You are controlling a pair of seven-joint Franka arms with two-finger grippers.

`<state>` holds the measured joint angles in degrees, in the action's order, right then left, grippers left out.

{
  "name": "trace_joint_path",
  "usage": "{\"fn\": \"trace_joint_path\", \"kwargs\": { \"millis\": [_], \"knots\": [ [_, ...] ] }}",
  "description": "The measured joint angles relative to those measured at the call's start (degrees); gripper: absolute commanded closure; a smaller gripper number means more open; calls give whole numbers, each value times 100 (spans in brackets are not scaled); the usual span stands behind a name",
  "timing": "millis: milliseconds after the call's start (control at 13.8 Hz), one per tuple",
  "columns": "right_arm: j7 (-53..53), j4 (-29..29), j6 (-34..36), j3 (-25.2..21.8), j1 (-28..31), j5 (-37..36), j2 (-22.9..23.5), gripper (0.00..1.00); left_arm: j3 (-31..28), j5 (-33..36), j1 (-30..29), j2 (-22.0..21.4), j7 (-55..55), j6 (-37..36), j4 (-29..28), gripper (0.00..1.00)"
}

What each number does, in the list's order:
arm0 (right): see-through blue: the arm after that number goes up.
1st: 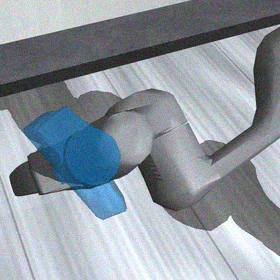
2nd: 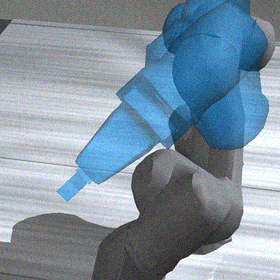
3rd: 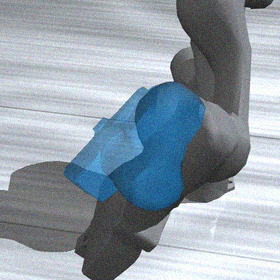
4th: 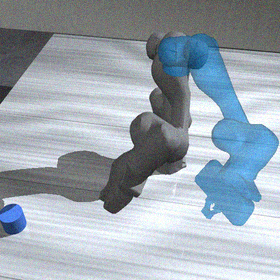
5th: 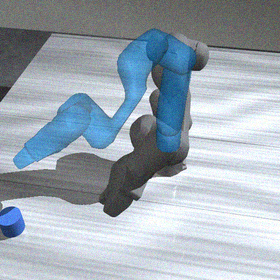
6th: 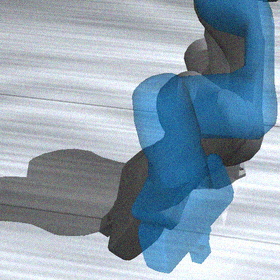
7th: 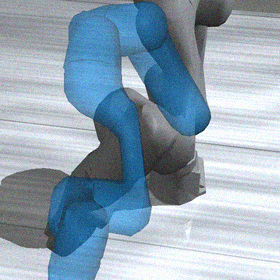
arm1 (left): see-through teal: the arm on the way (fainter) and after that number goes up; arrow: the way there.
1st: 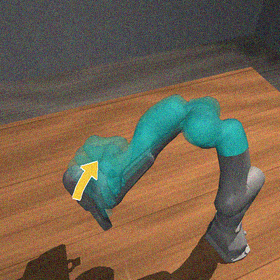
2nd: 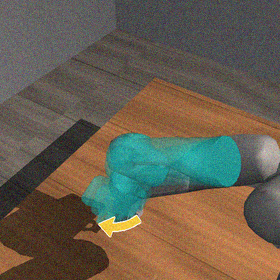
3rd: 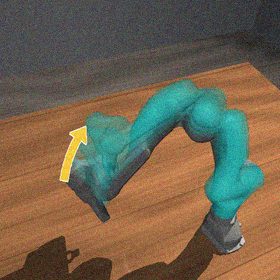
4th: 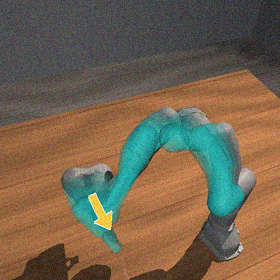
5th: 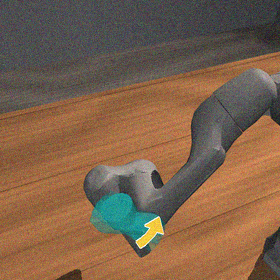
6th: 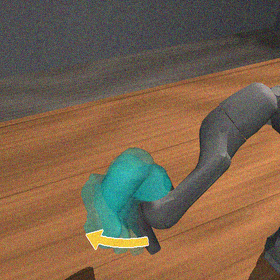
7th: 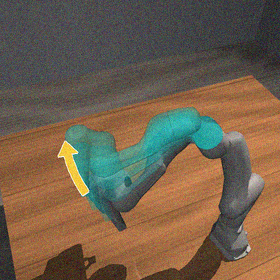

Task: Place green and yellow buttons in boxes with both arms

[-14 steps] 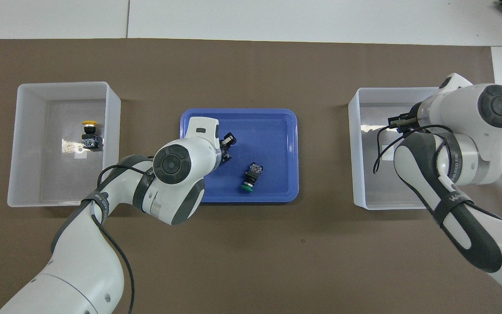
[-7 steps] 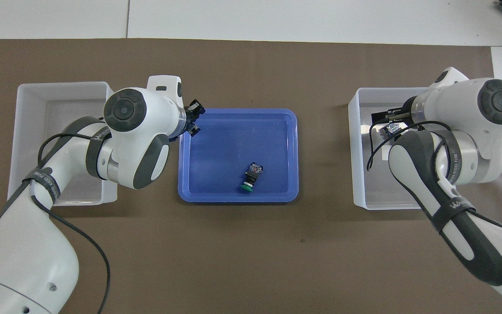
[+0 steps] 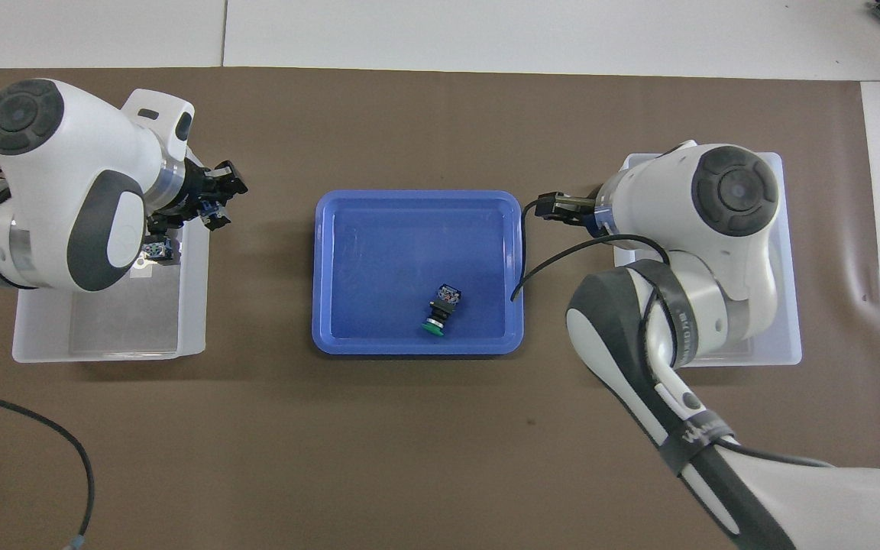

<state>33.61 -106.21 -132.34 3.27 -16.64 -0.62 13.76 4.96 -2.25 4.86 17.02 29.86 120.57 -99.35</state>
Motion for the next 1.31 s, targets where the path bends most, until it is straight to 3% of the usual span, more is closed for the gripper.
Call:
{"fn": "trace_joint_path", "kwargs": {
  "millis": [508, 580, 653, 725, 870, 943, 1016, 1088, 1161, 1306],
  "knots": [
    [1910, -195, -226, 3, -1347, -5, 374, 0, -27, -8, -1004, -64, -2731, -160, -268, 100],
    [1981, -275, -237, 2, -1478, -5, 398, 0, -31, -8, -1151, -113, -3100, -29, -454, 94],
    [2052, -336, -309, 2, -1590, -22, 447, 0, -34, -8, -1281, -171, -3369, 131, -657, 70],
    [2106, -382, -410, 1, -1662, -52, 518, 0, -37, -8, -1380, -221, -3538, 244, -821, 37],
    [2110, -437, -641, 0, -1701, -80, 713, 0, -35, -9, -1441, -299, -3643, 313, -963, 7],
    [2110, -454, -844, -4, -1701, -92, 835, 0, -19, -9, -1438, -327, -3647, 318, -976, 4],
    [2110, -457, -981, -18, -1695, -97, 929, 19, -1, -9, -1434, -348, -3648, 318, -976, 4],
    [2110, -456, -1045, -33, -1689, -119, 985, 51, 14, -9, -1431, -364, -3650, 312, -971, 4],
    [2110, -456, -1072, -43, -1685, -189, 1004, 94, 24, -9, -1428, -376, -3654, 289, -947, 4],
    [2155, -453, -1129, -58, -1681, -314, 1000, 100, 36, -9, -1419, -385, -3657, 71, -774, 4]
  ]
}}
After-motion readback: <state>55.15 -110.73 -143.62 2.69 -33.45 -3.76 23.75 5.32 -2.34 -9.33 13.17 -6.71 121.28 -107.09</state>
